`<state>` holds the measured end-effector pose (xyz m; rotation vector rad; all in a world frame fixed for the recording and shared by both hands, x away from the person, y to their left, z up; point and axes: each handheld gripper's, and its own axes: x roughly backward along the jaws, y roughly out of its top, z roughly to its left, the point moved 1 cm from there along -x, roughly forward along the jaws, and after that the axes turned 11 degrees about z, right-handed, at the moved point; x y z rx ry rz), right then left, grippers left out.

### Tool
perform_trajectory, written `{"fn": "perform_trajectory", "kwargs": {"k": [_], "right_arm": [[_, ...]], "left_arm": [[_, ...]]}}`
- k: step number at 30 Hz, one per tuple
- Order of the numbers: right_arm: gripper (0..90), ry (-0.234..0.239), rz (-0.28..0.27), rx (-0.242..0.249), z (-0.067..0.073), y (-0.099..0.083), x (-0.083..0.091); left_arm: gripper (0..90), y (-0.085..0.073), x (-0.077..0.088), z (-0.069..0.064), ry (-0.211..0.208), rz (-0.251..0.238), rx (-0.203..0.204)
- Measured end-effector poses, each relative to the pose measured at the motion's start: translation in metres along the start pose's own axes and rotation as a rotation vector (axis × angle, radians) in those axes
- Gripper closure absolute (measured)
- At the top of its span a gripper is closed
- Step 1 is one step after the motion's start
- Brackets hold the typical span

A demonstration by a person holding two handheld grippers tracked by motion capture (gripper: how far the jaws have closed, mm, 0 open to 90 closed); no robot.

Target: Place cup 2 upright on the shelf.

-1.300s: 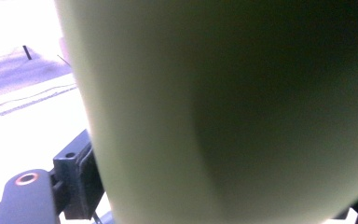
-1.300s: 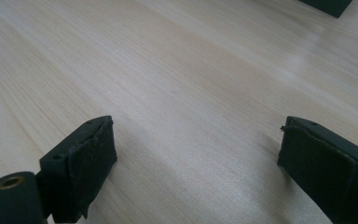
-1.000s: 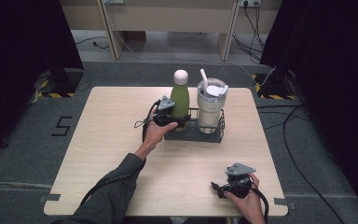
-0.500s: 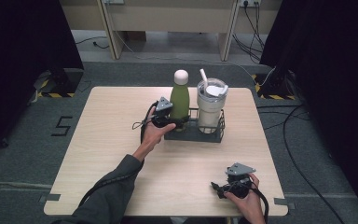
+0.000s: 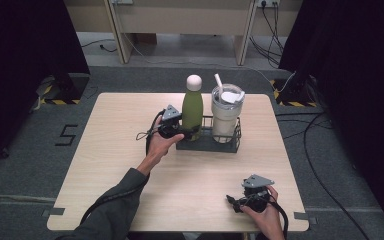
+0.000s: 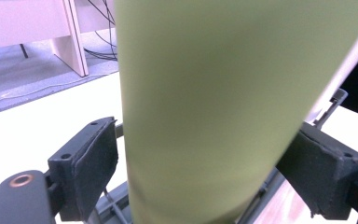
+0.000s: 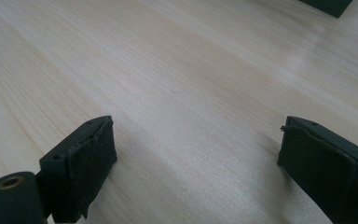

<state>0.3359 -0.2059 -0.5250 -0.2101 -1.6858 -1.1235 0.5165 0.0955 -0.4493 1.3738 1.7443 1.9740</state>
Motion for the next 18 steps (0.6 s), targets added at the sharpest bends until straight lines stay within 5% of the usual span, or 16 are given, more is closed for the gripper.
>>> {"fn": "perform_trajectory", "kwargs": {"k": [18], "right_arm": [[10.9,-0.001,0.0,0.001,0.0,0.0,0.0]], "left_arm": [[14.6,-0.009,0.036,-0.003,-0.027,0.033,-0.004]]}}
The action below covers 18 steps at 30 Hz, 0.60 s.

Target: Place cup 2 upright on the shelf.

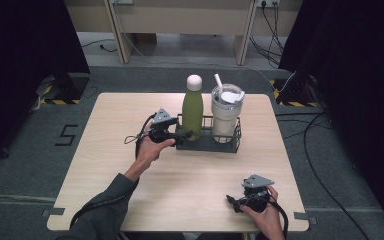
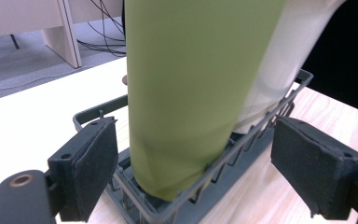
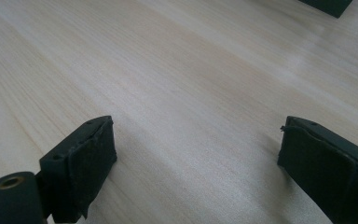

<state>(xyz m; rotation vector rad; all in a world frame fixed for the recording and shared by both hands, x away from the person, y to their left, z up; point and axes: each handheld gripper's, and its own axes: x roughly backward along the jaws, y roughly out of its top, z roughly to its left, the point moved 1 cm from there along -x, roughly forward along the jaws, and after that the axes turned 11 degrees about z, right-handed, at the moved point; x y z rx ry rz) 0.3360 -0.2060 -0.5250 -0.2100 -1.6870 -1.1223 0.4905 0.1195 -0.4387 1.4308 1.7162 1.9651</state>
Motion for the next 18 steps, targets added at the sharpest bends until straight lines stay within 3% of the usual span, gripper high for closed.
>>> {"fn": "perform_trajectory", "kwargs": {"k": [15,18], "right_arm": [[11.0,0.0,-0.001,-0.002,0.0,0.0,0.0],[10.9,0.0,-0.001,-0.001,0.0,0.0,0.0]], "left_arm": [[14.6,-0.011,0.029,0.003,0.004,0.019,-0.013],[14.6,-0.016,0.035,0.005,-0.025,0.023,0.023]]}}
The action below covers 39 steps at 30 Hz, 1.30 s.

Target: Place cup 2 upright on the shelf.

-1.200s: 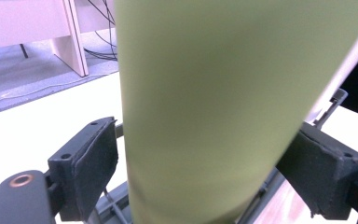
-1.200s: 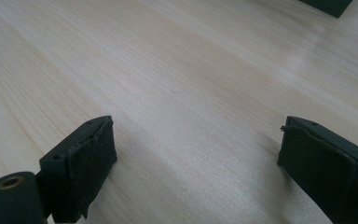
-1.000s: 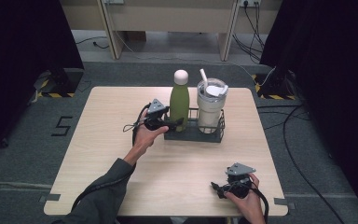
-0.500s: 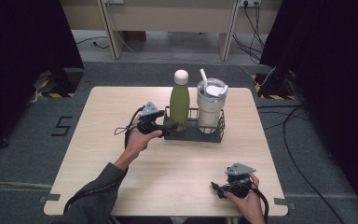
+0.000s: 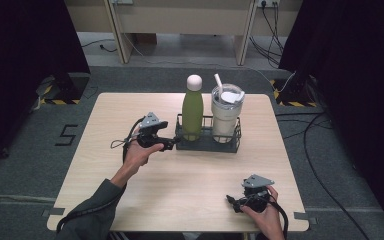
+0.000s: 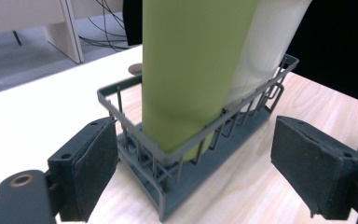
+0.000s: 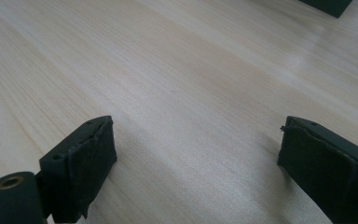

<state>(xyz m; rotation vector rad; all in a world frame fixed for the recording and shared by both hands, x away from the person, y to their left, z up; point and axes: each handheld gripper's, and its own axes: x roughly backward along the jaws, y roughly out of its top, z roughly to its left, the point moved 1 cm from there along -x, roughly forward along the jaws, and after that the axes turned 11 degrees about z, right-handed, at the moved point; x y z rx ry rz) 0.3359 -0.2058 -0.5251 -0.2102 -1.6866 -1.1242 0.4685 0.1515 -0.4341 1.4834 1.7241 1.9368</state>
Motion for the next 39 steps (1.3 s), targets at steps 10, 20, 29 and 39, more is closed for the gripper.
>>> {"fn": "perform_trajectory", "kwargs": {"k": [10,20,29,39], "right_arm": [[10.8,-0.001,0.001,-0.002,0.0,0.0,0.0],[10.8,-0.001,0.001,-0.002,0.0,0.0,0.0],[10.8,-0.001,0.001,-0.002,0.0,0.0,0.0],[10.8,-0.001,0.001,-0.002,0.0,0.0,0.0]], "left_arm": [[14.7,-0.015,0.022,-0.004,0.0,-0.006,-0.007],[14.7,-0.03,0.037,-0.005,0.005,0.004,-0.014],[14.7,-0.043,0.044,-0.006,0.005,0.011,-0.005],[14.8,-0.056,0.049,-0.007,0.013,0.021,-0.009]]}}
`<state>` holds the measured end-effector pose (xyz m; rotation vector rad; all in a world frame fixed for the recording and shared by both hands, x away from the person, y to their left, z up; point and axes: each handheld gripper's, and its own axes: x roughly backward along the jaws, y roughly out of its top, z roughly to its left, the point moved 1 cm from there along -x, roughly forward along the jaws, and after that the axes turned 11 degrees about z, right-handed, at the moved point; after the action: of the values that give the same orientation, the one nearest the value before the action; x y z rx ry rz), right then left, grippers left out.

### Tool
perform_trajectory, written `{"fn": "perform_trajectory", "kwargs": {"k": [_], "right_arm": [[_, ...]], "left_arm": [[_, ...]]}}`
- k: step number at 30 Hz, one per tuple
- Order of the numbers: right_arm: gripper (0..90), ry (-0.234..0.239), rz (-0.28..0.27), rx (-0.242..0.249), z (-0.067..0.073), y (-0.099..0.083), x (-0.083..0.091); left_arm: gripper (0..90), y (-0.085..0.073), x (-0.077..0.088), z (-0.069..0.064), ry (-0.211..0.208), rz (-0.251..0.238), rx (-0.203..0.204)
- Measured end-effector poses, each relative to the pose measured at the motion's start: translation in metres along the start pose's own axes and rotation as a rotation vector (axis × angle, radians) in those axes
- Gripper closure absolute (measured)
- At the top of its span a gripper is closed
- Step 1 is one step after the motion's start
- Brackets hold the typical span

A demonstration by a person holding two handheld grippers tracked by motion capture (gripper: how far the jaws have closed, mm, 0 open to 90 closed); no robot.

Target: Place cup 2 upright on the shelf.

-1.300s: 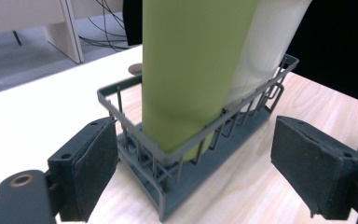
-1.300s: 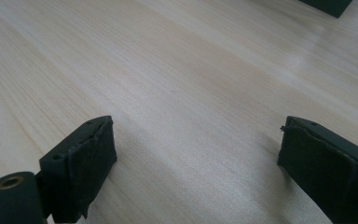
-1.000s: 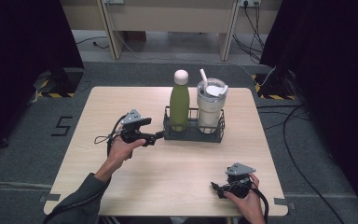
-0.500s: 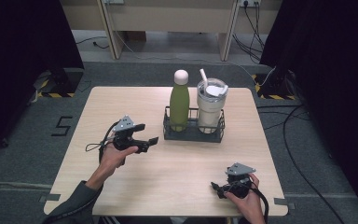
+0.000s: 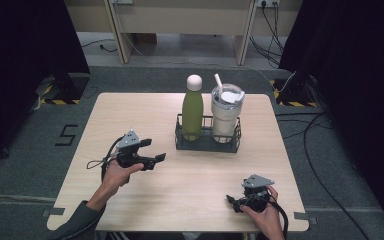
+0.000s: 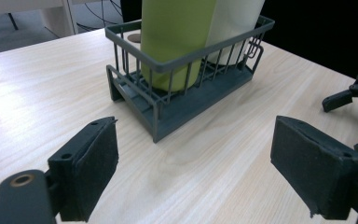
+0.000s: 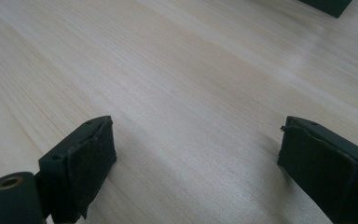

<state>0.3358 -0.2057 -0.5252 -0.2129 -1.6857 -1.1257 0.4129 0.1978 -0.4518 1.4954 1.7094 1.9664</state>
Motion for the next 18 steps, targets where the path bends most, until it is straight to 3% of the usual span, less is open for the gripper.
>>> {"fn": "perform_trajectory", "kwargs": {"k": [18], "right_arm": [[10.8,0.0,0.0,0.0,0.0,0.0,0.0]], "left_arm": [[14.7,-0.03,0.012,0.002,0.032,0.021,0.006]]}}
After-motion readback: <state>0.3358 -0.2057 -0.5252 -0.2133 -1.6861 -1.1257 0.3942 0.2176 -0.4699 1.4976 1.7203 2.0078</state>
